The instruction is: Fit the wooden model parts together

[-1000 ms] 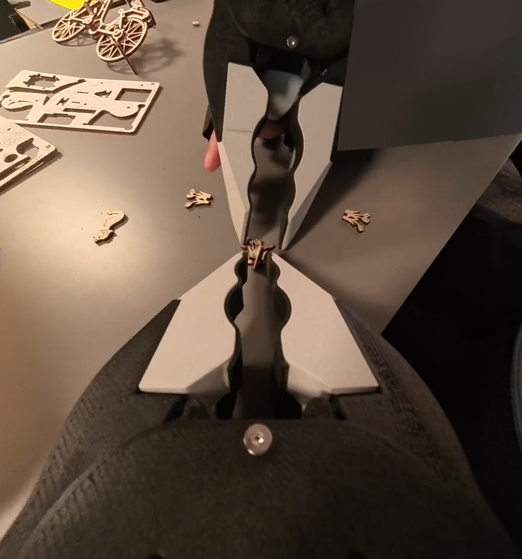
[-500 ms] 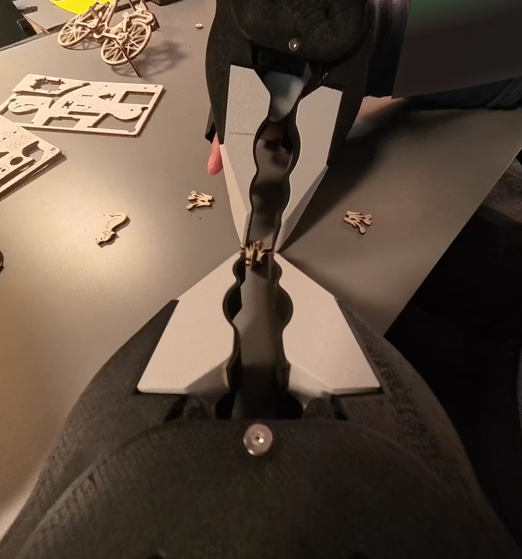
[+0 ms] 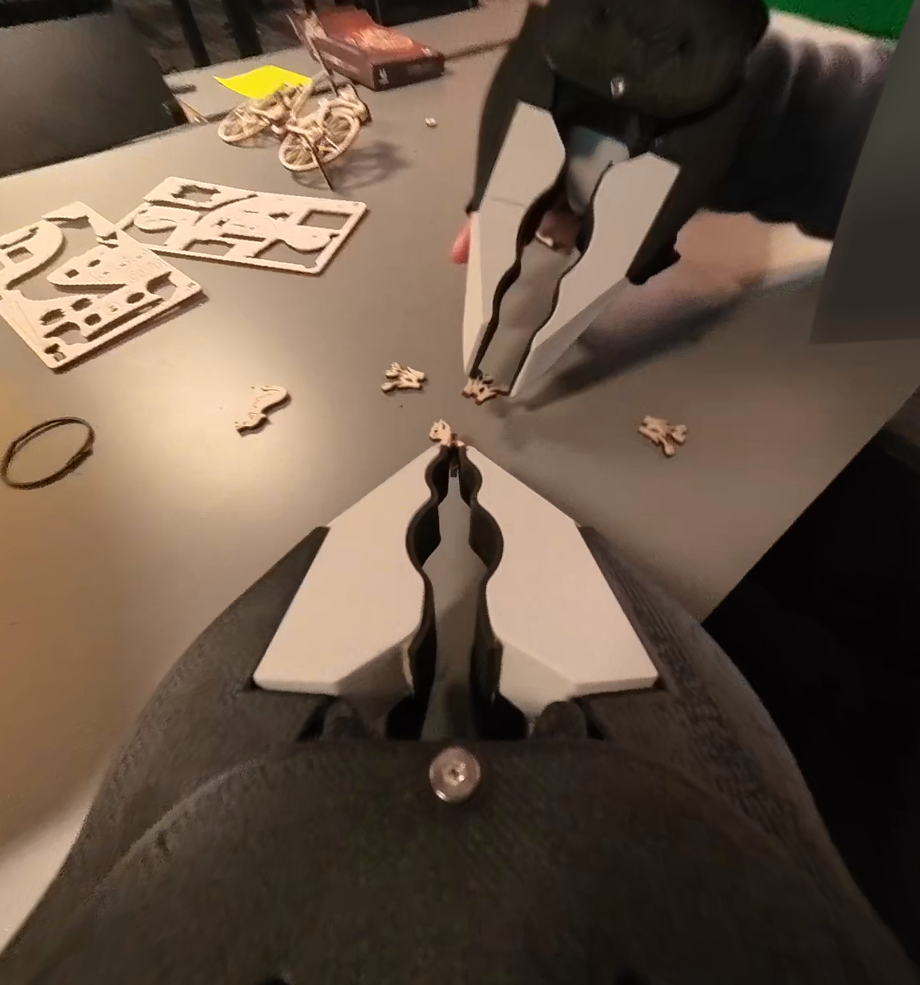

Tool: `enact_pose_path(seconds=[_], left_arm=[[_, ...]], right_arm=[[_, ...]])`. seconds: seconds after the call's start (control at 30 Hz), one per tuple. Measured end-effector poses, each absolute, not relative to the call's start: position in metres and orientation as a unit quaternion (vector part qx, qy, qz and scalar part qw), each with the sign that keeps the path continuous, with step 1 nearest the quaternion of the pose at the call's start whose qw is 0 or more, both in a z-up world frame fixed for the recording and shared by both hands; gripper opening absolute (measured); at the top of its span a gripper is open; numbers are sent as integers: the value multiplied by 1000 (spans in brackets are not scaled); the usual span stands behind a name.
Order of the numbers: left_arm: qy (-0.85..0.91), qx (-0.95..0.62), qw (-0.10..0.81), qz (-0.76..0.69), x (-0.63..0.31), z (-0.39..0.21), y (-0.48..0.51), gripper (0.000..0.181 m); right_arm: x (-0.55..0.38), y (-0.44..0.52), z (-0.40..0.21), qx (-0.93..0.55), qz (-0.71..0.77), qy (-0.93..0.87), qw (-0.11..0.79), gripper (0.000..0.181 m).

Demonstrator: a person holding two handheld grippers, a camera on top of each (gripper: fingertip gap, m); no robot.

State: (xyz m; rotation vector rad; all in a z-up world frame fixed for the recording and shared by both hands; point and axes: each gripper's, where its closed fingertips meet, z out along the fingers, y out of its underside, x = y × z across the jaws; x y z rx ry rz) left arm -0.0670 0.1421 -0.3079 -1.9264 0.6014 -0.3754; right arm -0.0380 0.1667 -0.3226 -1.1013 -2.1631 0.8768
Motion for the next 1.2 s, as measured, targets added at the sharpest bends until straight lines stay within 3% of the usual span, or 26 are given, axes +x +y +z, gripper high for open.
enact_pose_path(seconds=[0.1, 0.27, 0.33, 0.43, 0.6, 0.97, 1.13, 1.2], left_arm=[[219, -782, 554, -184, -66, -292, 142, 1], [203, -741, 608, -202, -61, -268, 138, 1], [218, -704, 649, -188, -57, -249, 134, 1], [266, -642, 706, -139, -43, -220, 131, 1], [348, -562, 750, -26, -15, -202, 127, 1], [383, -500, 773, 75, 1, -195, 121, 1], [398, -507, 760, 84, 7, -208, 124, 3], [405, -556, 724, 51, 6, -225, 131, 31]], right_arm=[[-32, 176, -332, -453, 305, -795, 263, 19], [-30, 181, -325, -516, 306, -756, 263, 43], [-30, 187, -308, -551, 315, -715, 292, 37], [-31, 170, -262, -582, 457, -605, 294, 21], [-21, 148, -217, -580, 612, -474, 255, 15], [-5, 135, -192, -569, 626, -456, 277, 14], [-5, 137, -203, -583, 585, -491, 277, 1], [0, 151, -215, -603, 539, -513, 287, 1]])
